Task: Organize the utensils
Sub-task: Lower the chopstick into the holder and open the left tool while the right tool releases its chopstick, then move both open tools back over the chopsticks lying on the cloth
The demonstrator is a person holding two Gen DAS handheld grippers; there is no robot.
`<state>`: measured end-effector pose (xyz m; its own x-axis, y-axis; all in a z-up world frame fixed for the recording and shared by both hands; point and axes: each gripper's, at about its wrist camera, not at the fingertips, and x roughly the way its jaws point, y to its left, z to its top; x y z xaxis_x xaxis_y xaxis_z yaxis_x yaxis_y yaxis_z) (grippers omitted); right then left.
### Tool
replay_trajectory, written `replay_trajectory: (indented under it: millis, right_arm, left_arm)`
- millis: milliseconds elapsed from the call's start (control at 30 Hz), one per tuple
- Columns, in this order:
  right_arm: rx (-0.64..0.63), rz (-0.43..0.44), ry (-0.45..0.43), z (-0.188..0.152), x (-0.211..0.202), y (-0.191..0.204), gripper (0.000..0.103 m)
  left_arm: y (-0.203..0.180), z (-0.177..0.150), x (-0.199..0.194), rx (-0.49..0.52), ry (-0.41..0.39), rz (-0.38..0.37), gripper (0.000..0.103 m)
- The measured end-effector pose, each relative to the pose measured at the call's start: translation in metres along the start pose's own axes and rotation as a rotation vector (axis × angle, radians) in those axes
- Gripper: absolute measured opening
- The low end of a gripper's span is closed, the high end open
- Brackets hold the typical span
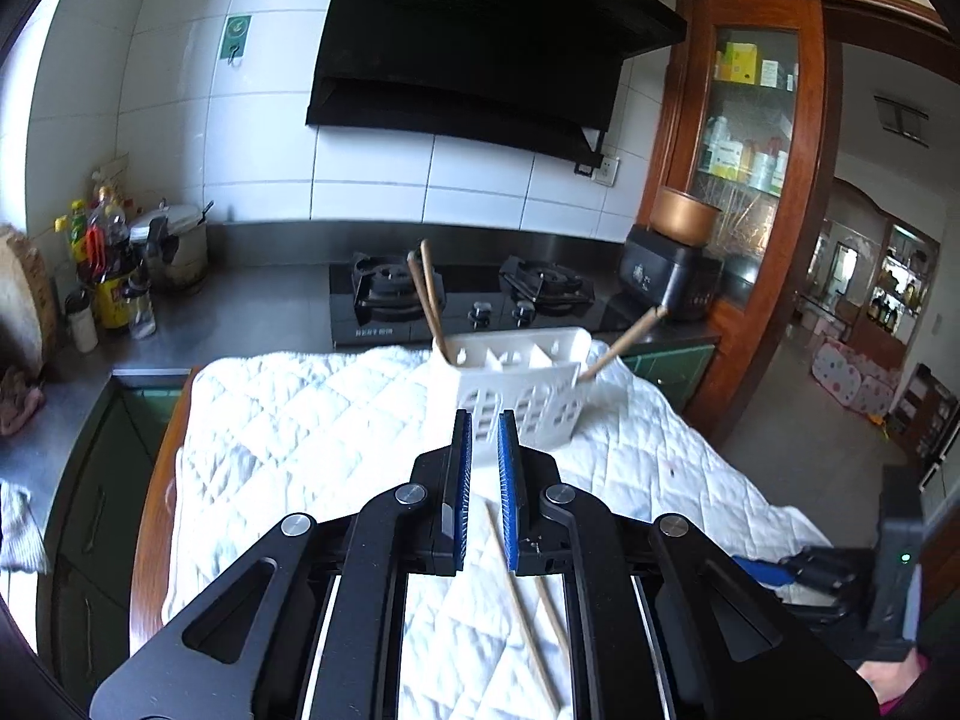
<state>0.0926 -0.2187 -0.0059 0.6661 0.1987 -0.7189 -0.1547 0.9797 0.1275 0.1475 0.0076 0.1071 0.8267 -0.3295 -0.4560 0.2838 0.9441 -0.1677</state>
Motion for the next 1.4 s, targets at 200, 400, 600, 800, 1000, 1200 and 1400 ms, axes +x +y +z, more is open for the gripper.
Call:
replay_trajectory:
  millis: [200, 400, 600, 800, 1000, 1200, 1400]
  right_arm:
    - [0.109, 0.028, 0.063, -0.047, 0.028, 0.003, 0.015]
    - [0.203, 0.065, 0.082, -0.057, 0.045, 0.002, 0.013]
    - [0.215, 0.042, 0.083, -0.054, 0.052, 0.003, 0.012]
    - [0.221, 0.019, 0.094, -0.057, 0.057, -0.001, 0.011]
    - [0.180, -0.034, 0.100, -0.057, 0.060, 0.004, 0.011]
    - [0.152, -0.062, 0.096, -0.056, 0.067, 0.007, 0.010]
    - [0.160, -0.056, 0.085, -0.056, 0.066, 0.004, 0.009]
  left_arm:
    - [0.008, -0.049, -0.012, -0.029, 0.034, 0.030, 0.009]
    - [0.017, -0.083, -0.018, -0.055, 0.063, 0.061, 0.009]
    - [0.026, -0.107, -0.014, -0.094, 0.108, 0.063, 0.009]
    - [0.034, -0.120, -0.010, -0.117, 0.134, 0.075, 0.009]
    - [0.034, -0.125, -0.005, -0.125, 0.151, 0.074, 0.009]
    - [0.028, -0.131, -0.001, -0.126, 0.174, 0.060, 0.009]
    - [0.020, -0.141, 0.007, -0.127, 0.212, 0.035, 0.009]
